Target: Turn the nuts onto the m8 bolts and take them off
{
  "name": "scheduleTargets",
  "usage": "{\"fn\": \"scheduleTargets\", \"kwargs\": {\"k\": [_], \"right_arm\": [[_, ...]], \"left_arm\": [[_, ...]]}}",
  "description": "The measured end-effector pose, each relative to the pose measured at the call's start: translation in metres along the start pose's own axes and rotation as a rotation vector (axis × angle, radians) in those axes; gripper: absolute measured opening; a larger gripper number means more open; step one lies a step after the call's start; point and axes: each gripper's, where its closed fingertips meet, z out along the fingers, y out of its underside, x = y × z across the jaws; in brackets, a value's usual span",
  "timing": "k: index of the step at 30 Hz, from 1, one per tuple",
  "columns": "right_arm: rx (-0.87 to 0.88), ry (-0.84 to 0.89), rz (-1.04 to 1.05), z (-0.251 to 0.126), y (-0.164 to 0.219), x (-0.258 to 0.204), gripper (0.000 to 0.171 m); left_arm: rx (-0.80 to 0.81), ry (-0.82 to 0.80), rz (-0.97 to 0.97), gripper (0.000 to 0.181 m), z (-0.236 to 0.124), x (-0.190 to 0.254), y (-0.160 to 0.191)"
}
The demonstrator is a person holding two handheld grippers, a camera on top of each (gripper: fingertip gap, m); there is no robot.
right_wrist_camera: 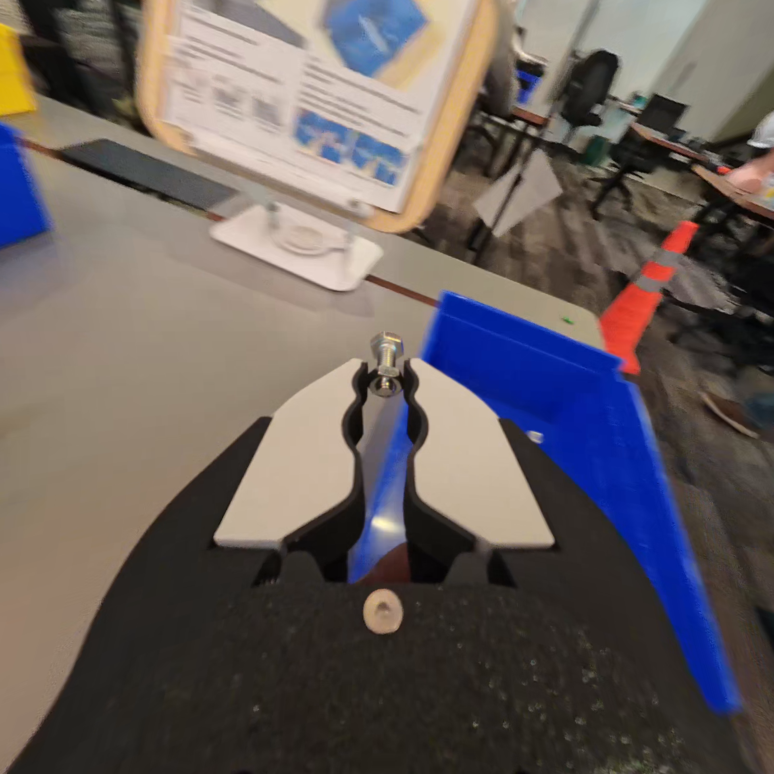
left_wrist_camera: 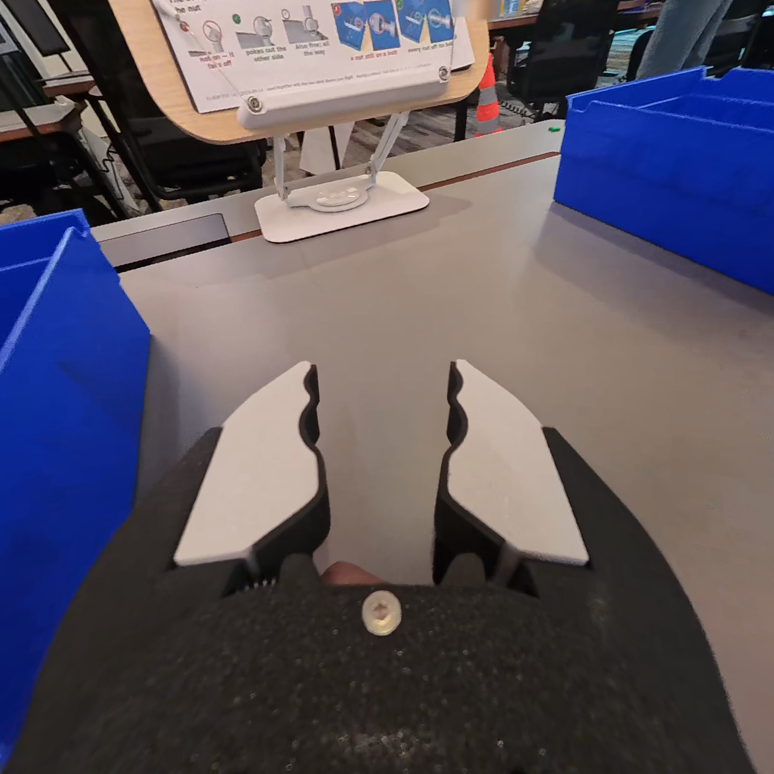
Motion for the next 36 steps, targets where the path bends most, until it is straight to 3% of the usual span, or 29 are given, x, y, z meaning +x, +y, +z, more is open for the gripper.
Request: {"fn": "scheduleTargets", "kwargs": {"k": [2,5,10,15,20,21,23,25,28,31,34,36], "right_arm": [[-0.088,0.084,-0.01,0.017,0.02,0.05,0.016],[-0.258,0.079,0.023,0.054,0.068,0.09,0.016],[-0.499,0.015,0.027,0.098,0.136,0.101,0.017],[-0.649,-0.003,0.028,0.116,0.168,0.1,0.017],[-0.667,-0.015,0.029,0.118,0.177,0.101,0.018],[-0.658,-0.01,0.023,0.114,0.173,0.103,0.025],[-0.594,0.02,0.004,0.101,0.152,0.11,0.04],[-0.479,0.061,0.001,0.07,0.115,0.111,0.041],[-0.229,0.04,0.027,0.018,0.051,0.076,0.046],[-0.059,-0.094,0.071,-0.02,0.017,-0.002,0.052],[-0.009,-0.249,0.162,-0.03,0.024,-0.088,0.06],[-0.027,-0.244,0.186,-0.022,0.043,-0.121,0.067]], "left_arm": [[-0.003,0.019,-0.002,0.059,0.001,0.005,0.0],[-0.004,0.041,-0.002,0.059,0.001,0.011,0.0],[-0.009,0.065,-0.016,0.058,0.001,0.013,0.001],[-0.016,0.074,-0.015,0.058,0.001,0.013,0.002],[-0.03,0.089,-0.024,0.059,0.002,0.014,0.004],[-0.032,0.091,-0.028,0.059,0.002,0.014,0.004],[-0.035,0.099,-0.037,0.059,0.003,0.014,0.004],[-0.037,0.101,-0.041,0.059,0.002,0.012,0.004],[-0.039,0.096,-0.064,0.06,0.002,0.007,0.005],[-0.04,0.099,-0.081,0.06,0.003,0.005,0.004],[-0.032,0.089,-0.092,0.06,0.001,0.003,0.003],[-0.038,0.081,-0.091,0.06,0.001,0.003,0.005]]}}
